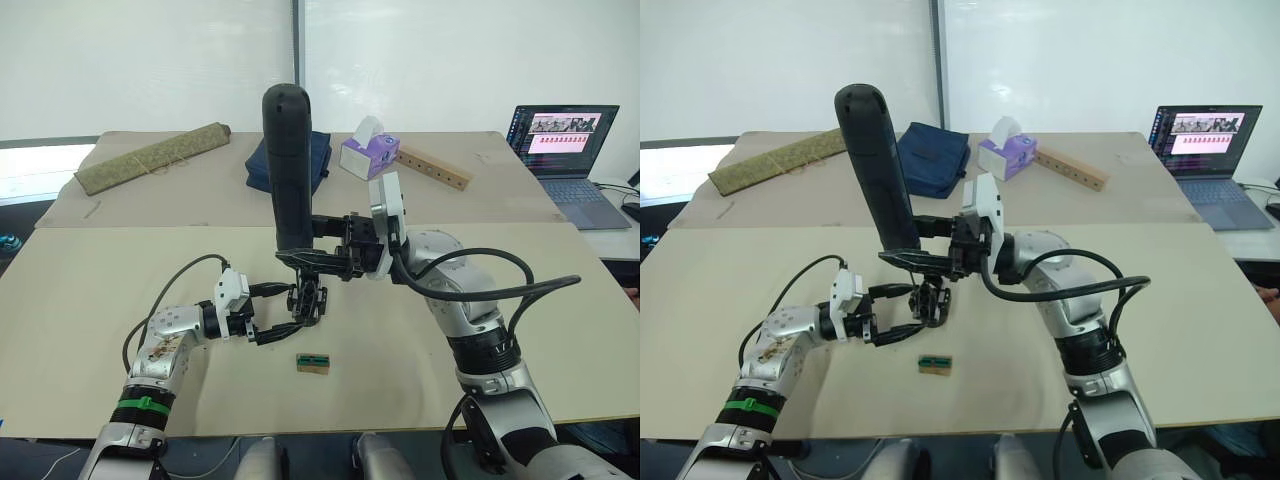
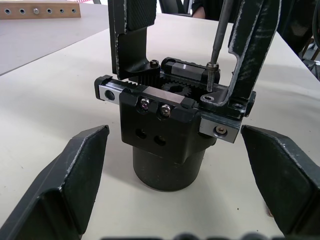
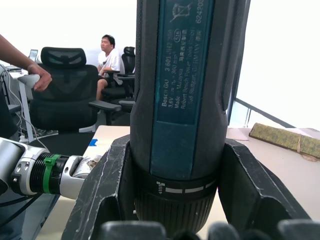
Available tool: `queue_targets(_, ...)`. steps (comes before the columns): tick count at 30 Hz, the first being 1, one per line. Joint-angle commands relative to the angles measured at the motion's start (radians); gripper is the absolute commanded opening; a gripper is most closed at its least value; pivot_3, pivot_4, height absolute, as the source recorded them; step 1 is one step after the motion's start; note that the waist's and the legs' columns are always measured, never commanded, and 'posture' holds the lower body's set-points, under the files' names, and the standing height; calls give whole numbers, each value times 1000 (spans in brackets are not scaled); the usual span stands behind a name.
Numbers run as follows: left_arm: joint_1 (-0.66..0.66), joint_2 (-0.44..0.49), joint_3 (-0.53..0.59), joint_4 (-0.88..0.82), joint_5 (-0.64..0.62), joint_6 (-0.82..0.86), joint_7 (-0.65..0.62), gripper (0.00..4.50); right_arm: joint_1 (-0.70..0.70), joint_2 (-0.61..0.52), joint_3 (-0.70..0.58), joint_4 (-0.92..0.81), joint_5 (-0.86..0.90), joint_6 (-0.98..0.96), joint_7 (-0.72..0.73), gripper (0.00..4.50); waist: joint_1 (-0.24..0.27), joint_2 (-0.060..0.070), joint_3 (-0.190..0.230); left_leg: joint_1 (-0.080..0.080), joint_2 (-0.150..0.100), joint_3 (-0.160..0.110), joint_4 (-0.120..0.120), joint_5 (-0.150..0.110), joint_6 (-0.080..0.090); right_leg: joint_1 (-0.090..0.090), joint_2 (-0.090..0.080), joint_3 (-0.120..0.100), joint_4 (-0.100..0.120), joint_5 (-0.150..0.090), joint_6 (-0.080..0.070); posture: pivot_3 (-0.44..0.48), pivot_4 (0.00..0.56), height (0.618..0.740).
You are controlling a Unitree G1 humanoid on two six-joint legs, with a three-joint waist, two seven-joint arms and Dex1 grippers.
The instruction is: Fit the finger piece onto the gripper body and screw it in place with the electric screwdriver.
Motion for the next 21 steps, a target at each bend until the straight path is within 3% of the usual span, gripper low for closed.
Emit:
queue_targets(1,3,7,10,-35,-14,2,2,4500,-23,8,-9,-29,18,-10,3,1903,0,0,0,0,0,0,0,0,0,0,0,0,0,0,0,0,150,740)
queue_targets(21,14,5,9,-32,-11,-7,1,4500,-19,-4,0,-25,10,-9,1,1903,0,0,0,0,0,0,0,0,0,0,0,0,0,0,0,0,150,740)
